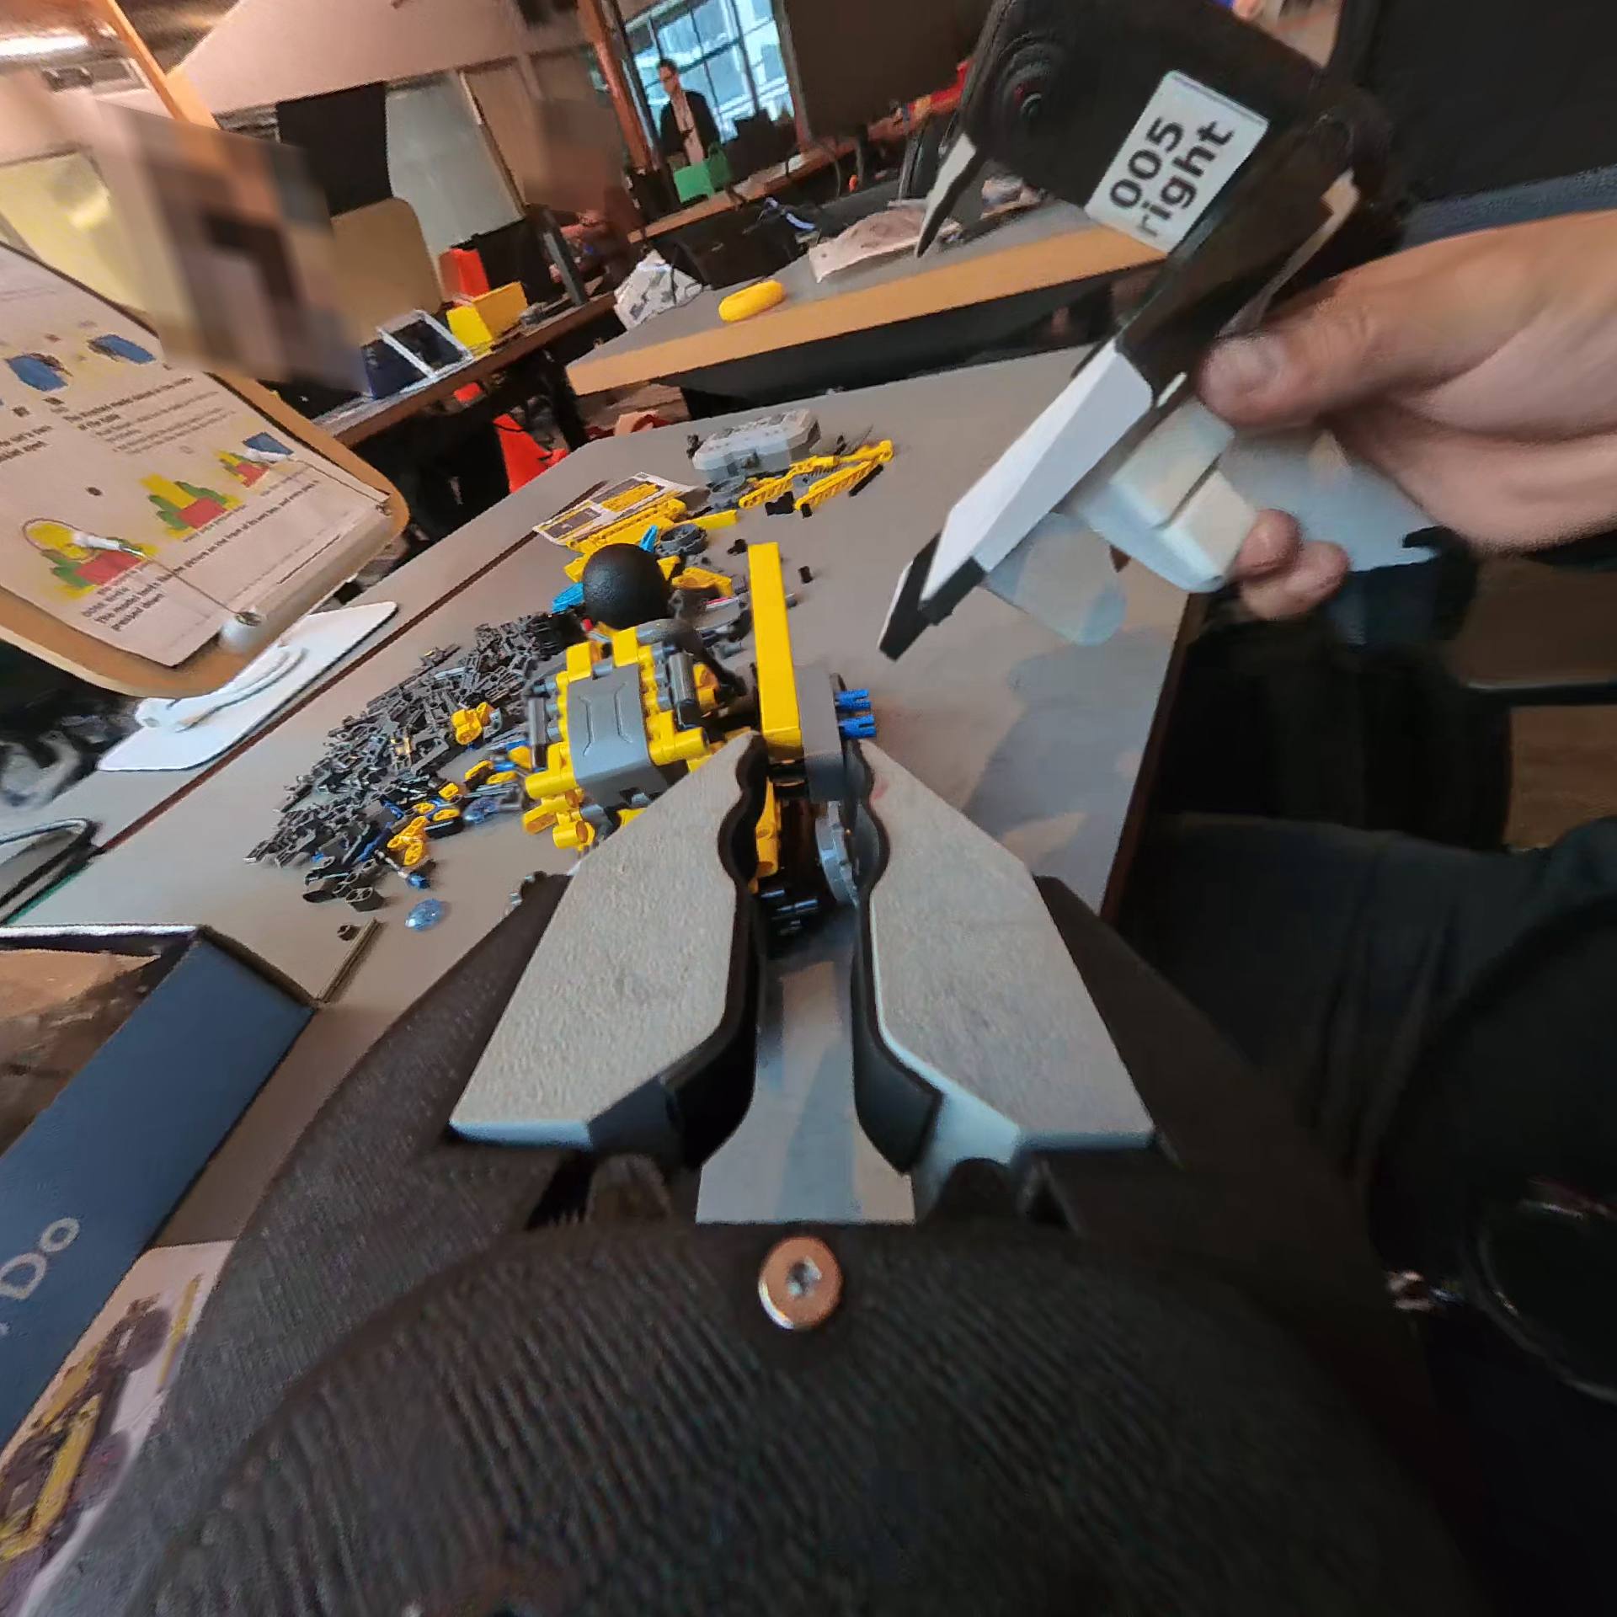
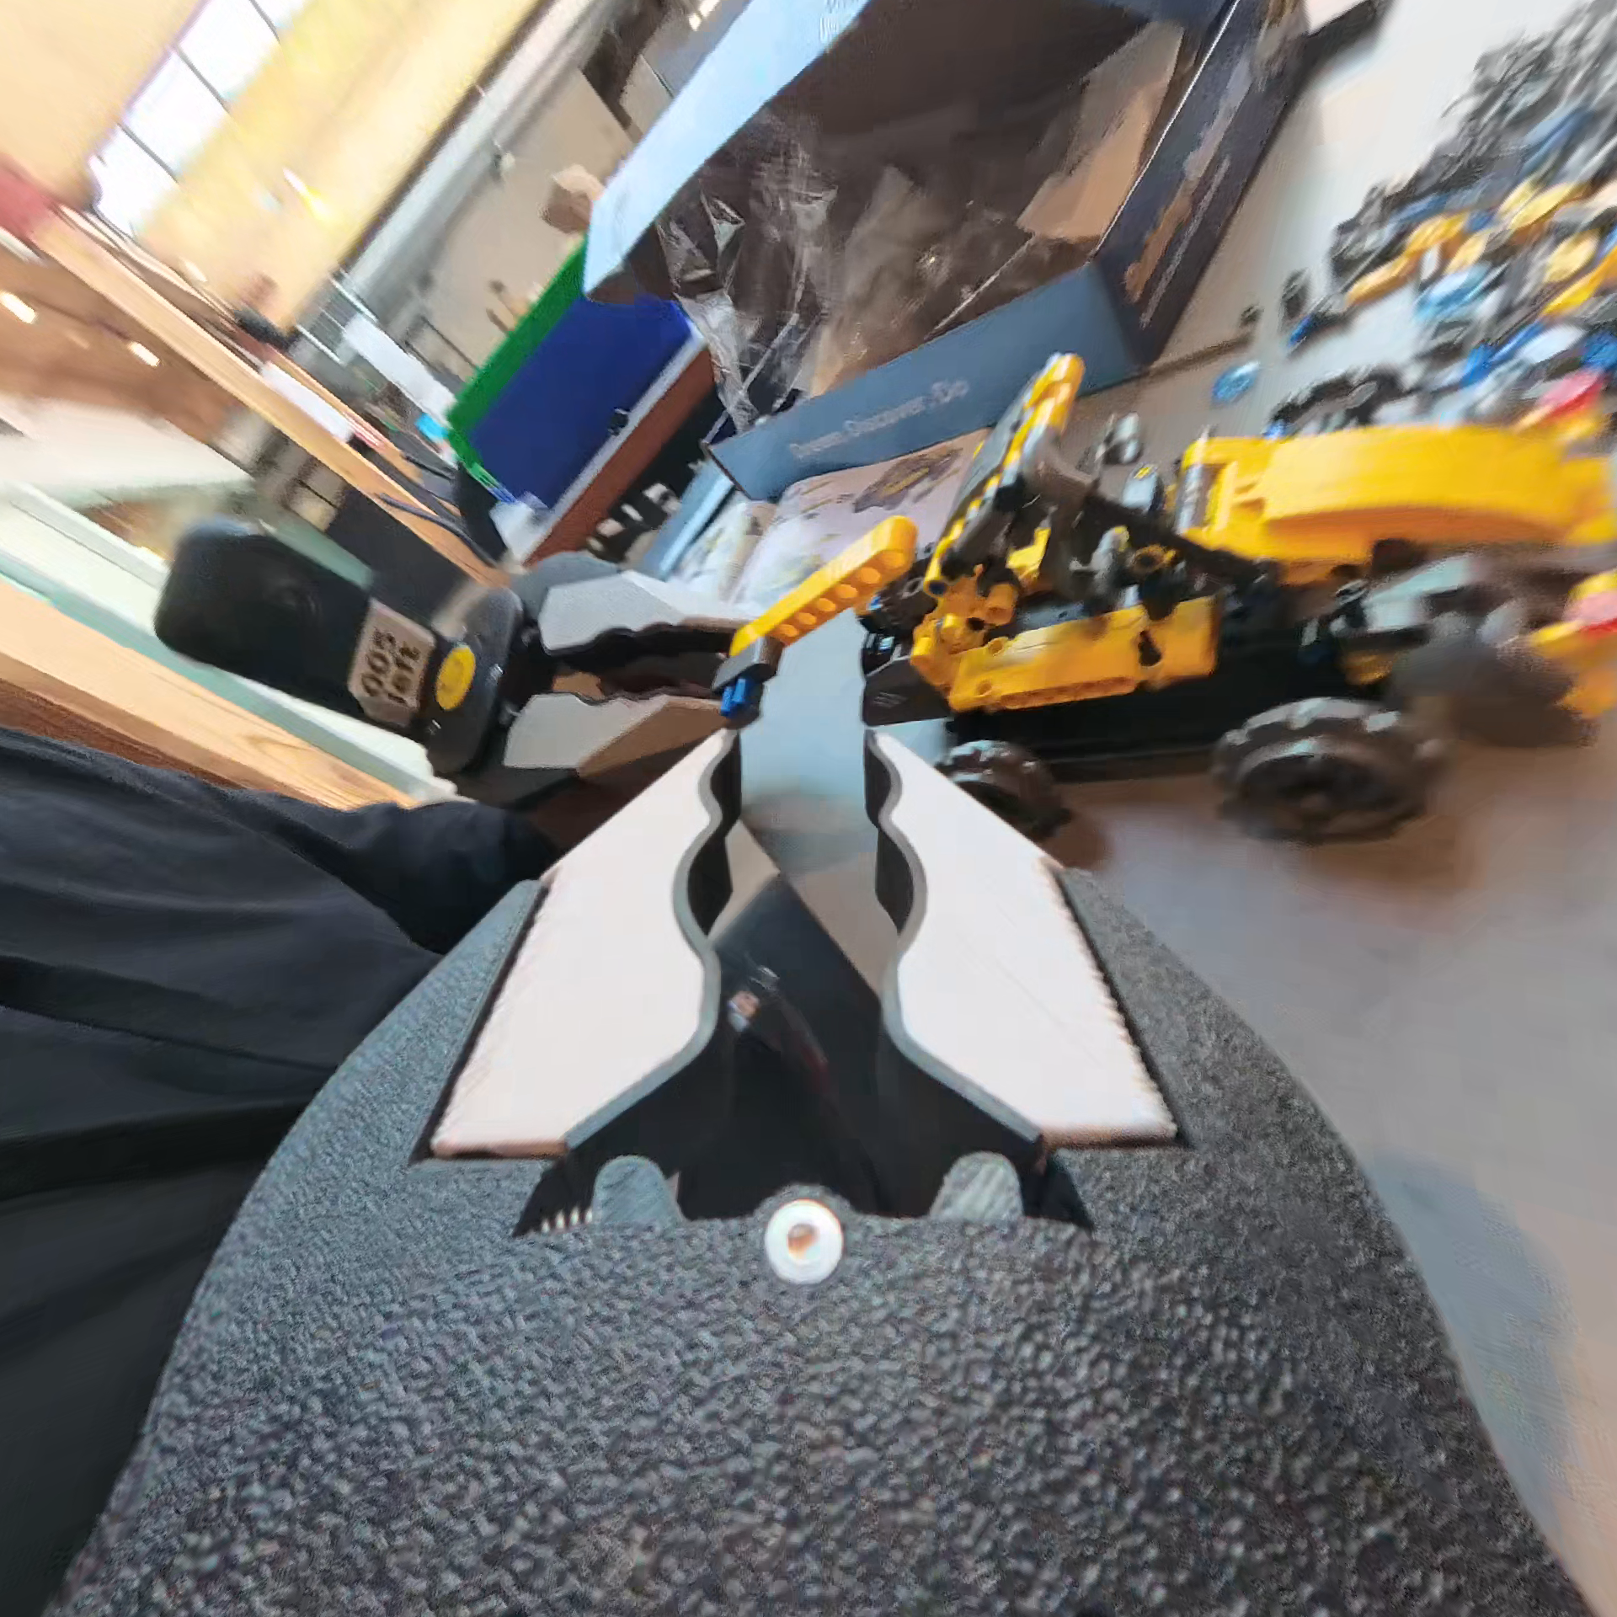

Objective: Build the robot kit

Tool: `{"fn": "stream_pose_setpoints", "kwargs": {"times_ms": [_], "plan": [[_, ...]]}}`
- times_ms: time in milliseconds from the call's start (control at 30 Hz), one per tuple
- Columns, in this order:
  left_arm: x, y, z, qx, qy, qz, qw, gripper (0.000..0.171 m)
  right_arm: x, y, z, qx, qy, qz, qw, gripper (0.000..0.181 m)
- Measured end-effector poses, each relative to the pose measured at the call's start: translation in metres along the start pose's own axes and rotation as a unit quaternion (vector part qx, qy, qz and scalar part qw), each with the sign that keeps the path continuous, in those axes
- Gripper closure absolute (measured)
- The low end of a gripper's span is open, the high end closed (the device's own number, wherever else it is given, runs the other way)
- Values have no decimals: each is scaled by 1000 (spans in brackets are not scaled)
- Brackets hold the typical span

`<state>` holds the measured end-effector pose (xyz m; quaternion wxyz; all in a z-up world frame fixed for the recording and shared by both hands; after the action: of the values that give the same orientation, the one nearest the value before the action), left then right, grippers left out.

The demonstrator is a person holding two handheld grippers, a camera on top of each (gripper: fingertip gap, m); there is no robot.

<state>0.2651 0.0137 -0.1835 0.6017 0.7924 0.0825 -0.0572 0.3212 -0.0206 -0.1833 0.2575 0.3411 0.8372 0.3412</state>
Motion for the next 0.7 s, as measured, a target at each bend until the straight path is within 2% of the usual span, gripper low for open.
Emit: {"fn": "stream_pose_setpoints", "kwargs": {"times_ms": [167, 233, 300, 533, 633, 700], "plan": [[3, 2, 13, 34, 11, -9, 999, 157, 23, -6, -9, 72, 56, 29, 995, 153], [3, 1, 14, 48, 27, -14, 998, 157, 29, -9, -15, 89, 80, 37, 992, 165], [3, 0, 13, 61, 43, -18, 997, 157, 31, -8, -14, 100, 84, 57, 990, 171], [4, -2, 14, 68, 70, -14, 995, 157, 30, -10, -12, 155, 116, 110, 975, 174], [5, -2, 15, 46, 54, -10, 997, 157, 28, -10, -11, 135, 112, 110, 978, 174], [3, 0, 16, 10, 19, -4, 1000, 149, 27, -10, -7, 131, 98, 104, 981, 174]]}}
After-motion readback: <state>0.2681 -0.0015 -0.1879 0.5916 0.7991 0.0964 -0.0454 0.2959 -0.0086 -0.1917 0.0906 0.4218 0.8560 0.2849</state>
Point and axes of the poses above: each gripper's, where its closed fingertips meet, x out along the fingers, y out of its top, z = x × y across the jaws, the point moved 2 cm from there along -x, back along the fingers, and after that the axes turned 1 degree about -x, right-handed, at the moved point
